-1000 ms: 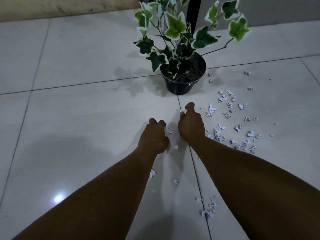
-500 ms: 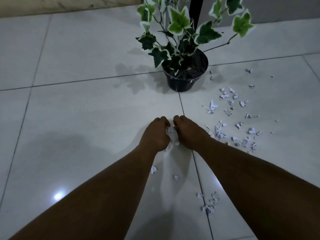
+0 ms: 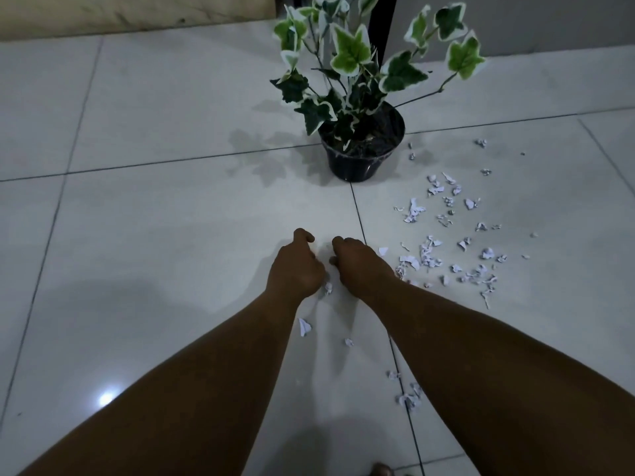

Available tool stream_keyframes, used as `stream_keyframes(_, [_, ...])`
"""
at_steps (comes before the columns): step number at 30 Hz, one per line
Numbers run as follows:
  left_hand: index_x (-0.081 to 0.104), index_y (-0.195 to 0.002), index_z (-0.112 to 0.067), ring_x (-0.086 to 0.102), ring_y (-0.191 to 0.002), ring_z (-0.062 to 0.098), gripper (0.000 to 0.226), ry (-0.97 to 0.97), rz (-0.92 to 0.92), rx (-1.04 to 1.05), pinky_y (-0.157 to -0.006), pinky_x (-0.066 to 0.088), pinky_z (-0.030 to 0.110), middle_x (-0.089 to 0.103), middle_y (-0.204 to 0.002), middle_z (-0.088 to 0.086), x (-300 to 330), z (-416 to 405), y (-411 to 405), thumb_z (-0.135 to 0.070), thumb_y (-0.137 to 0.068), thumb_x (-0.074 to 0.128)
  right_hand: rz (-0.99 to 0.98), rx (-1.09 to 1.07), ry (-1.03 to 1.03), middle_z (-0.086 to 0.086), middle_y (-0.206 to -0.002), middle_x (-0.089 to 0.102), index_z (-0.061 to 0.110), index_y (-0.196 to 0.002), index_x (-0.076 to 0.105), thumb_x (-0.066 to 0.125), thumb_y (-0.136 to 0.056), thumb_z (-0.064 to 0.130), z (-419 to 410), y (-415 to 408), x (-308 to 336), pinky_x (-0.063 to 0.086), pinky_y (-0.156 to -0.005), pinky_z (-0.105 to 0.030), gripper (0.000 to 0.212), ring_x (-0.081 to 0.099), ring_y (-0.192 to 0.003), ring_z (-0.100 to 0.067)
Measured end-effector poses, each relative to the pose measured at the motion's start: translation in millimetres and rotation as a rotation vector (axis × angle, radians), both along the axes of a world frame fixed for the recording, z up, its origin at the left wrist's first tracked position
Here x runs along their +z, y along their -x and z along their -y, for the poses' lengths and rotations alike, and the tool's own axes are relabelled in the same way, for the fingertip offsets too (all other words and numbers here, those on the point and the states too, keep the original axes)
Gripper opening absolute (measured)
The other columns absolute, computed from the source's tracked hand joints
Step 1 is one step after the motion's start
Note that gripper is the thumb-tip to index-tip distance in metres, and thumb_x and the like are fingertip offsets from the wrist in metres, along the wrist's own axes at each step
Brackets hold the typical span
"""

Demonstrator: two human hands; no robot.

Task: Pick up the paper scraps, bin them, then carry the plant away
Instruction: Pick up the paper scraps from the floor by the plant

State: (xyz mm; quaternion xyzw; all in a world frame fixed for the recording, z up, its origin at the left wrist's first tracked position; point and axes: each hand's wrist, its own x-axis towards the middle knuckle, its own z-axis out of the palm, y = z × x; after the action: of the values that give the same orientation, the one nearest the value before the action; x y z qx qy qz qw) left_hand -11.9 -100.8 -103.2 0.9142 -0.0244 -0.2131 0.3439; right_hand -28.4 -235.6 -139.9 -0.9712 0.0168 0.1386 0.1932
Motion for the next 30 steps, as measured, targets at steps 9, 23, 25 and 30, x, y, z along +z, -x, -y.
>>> stream_keyframes(9, [0.061, -0.108, -0.016, 0.062, -0.101, 0.022, 0.038, -0.148, -0.062, -0.106, -0.074, 0.040, 0.023, 0.067, -0.106, 0.004, -12, 0, 19, -0.028, -0.074, 0.074, -0.278, -0.845, -1.017, -0.008, -0.065, 0.047, 0.010, -0.073, 0.053, 0.055, -0.090, 0.006, 29, 11, 13, 0.039, -0.044, -0.024, 0.018, 0.042, -0.050, -0.016])
stream_keyframes(23, [0.066, -0.121, -0.020, 0.061, -0.105, 0.024, 0.047, -0.166, 0.108, -0.345, -0.085, 0.046, 0.029, 0.063, -0.113, 0.005, -17, 45, 34, -0.025, -0.077, 0.080, -0.200, -1.143, -1.128, -0.005, -0.056, 0.043, 0.010, -0.074, 0.047, 0.045, -0.100, 0.045, 34, 32, 15, 0.027, -0.041, -0.023, 0.044, 0.036, -0.040, -0.015])
stream_keyframes(25, [0.074, -0.110, -0.016, 0.064, -0.102, 0.026, 0.028, -0.232, 0.156, -0.365, -0.087, 0.051, 0.032, 0.066, -0.108, 0.008, -21, 46, 37, -0.018, -0.082, 0.075, -0.182, -1.147, -1.095, -0.005, -0.056, 0.043, 0.009, -0.074, 0.051, 0.043, -0.101, 0.044, 34, 35, 14, 0.027, -0.041, -0.022, 0.045, 0.036, -0.041, -0.016])
stream_keyframes(30, [0.072, -0.095, -0.009, 0.064, -0.098, 0.030, 0.010, -0.294, 0.155, -0.258, -0.081, 0.055, 0.036, 0.065, -0.099, 0.015, -20, 48, 39, -0.009, -0.087, 0.065, -0.220, -1.138, -0.990, -0.008, -0.057, 0.046, 0.009, -0.072, 0.055, 0.039, -0.101, 0.046, 28, 42, 12, 0.031, -0.042, -0.024, 0.049, 0.040, -0.044, -0.019])
